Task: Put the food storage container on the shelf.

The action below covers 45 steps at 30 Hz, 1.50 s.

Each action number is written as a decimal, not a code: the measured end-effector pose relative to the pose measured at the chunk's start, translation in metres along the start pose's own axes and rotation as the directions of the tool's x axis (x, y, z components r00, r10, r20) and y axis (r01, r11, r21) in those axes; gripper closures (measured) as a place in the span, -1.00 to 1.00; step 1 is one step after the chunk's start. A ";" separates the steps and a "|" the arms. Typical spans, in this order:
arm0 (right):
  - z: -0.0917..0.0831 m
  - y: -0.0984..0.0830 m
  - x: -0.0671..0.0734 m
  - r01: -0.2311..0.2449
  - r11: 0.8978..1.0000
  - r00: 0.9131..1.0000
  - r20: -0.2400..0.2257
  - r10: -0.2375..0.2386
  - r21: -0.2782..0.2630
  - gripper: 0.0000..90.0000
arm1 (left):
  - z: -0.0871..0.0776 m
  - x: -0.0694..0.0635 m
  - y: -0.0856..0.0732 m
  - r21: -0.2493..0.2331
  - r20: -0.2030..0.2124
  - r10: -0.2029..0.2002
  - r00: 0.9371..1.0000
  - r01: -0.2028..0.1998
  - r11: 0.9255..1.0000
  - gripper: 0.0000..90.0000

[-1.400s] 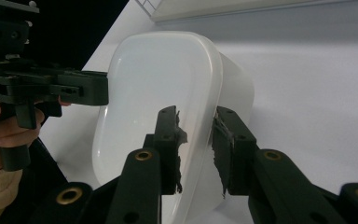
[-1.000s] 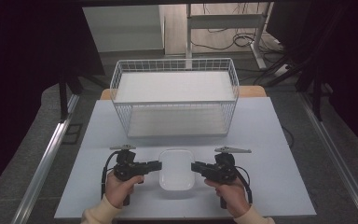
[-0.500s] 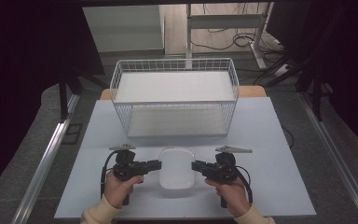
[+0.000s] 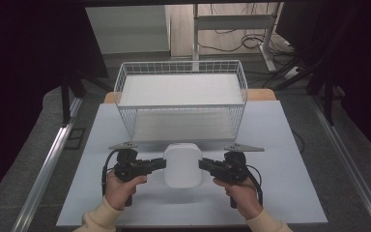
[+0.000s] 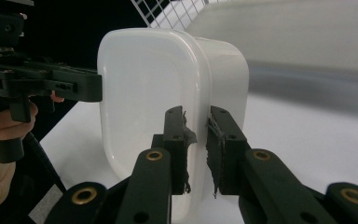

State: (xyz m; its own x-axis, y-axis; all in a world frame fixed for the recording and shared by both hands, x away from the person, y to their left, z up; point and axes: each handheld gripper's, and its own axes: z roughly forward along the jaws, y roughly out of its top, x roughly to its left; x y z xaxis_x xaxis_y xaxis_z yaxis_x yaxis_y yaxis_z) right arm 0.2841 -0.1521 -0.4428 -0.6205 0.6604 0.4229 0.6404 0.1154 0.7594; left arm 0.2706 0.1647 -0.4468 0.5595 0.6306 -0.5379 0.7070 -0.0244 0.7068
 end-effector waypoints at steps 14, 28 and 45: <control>-0.011 0.061 0.014 0.084 0.994 0.996 0.008 -0.084 -0.064 0.74 | -0.021 -0.013 0.056 -0.076 -0.021 0.075 0.997 -0.076 0.994 0.76; -0.019 0.102 0.019 0.115 0.988 0.993 0.005 -0.115 -0.100 0.74 | -0.031 -0.020 0.095 -0.108 -0.022 0.107 0.994 -0.109 0.988 0.76; -0.028 0.166 0.025 0.148 0.979 0.989 -0.010 -0.150 -0.139 0.76 | -0.049 -0.026 0.158 -0.143 -0.027 0.138 0.990 -0.141 0.980 0.76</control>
State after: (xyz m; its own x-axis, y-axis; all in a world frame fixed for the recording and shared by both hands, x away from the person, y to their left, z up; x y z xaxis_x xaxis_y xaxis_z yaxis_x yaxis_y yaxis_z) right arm 0.3618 -0.1373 -0.2925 -0.7143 0.6281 0.3088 0.4725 0.1073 0.8748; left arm 0.3471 0.1824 -0.2986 0.6401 0.6417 -0.4224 0.5521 -0.0018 0.8338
